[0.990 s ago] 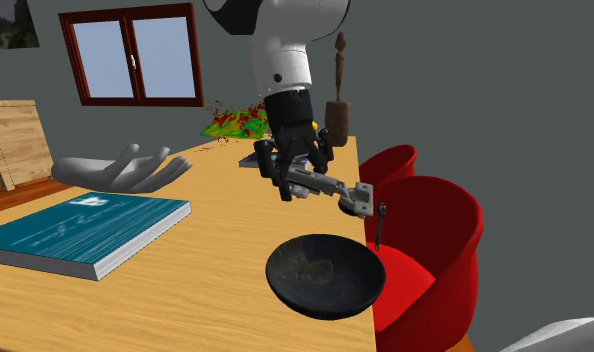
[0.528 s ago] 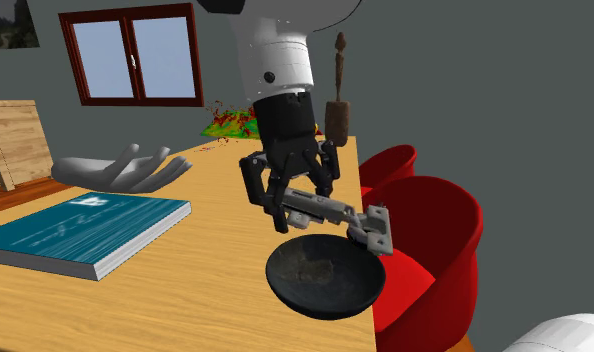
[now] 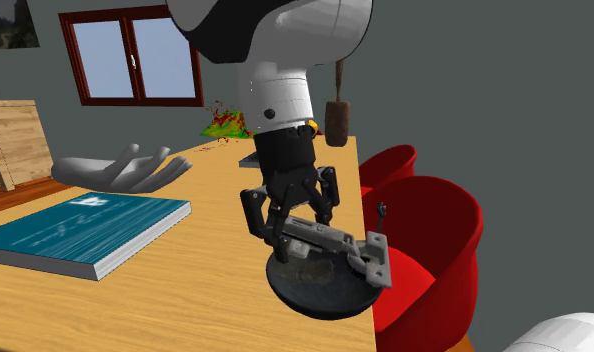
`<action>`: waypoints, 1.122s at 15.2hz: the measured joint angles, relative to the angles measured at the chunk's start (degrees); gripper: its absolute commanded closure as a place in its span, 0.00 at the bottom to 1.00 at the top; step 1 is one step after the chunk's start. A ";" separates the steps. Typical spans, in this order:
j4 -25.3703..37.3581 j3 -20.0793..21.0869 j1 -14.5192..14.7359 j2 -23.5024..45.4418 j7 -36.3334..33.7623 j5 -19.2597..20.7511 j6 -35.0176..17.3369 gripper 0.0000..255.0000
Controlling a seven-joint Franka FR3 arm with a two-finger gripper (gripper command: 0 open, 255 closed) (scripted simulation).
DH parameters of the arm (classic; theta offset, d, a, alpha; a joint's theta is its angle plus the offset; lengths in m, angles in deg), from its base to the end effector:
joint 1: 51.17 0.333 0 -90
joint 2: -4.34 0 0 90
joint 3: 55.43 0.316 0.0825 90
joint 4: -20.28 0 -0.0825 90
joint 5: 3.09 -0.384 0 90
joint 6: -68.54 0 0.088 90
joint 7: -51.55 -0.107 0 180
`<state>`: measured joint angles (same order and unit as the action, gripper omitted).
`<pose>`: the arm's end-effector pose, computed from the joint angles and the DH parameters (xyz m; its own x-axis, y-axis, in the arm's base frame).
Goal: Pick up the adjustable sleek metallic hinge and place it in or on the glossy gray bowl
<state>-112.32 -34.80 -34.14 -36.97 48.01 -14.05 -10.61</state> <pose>0.2192 0.2331 0.5559 0.8581 0.4554 -0.2373 0.4806 -0.8750 0.0585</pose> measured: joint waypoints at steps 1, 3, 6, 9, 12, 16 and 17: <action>-0.84 0.20 0.03 0.03 -0.01 -0.13 -0.87 1.00; -2.41 0.45 0.14 -0.21 0.02 -0.37 -2.22 1.00; -3.27 0.52 0.19 -0.34 0.10 -0.45 -2.95 1.00; -3.32 0.52 0.19 -0.36 0.11 -0.45 -2.99 1.00; -3.33 0.52 0.19 -0.36 0.11 -0.45 -3.00 0.00; -3.33 0.52 0.19 -0.36 0.11 -0.45 -3.00 0.00; -3.33 0.52 0.19 -0.36 0.11 -0.45 -3.00 0.00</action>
<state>-115.64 -34.28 -33.95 -37.33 48.12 -14.50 -13.60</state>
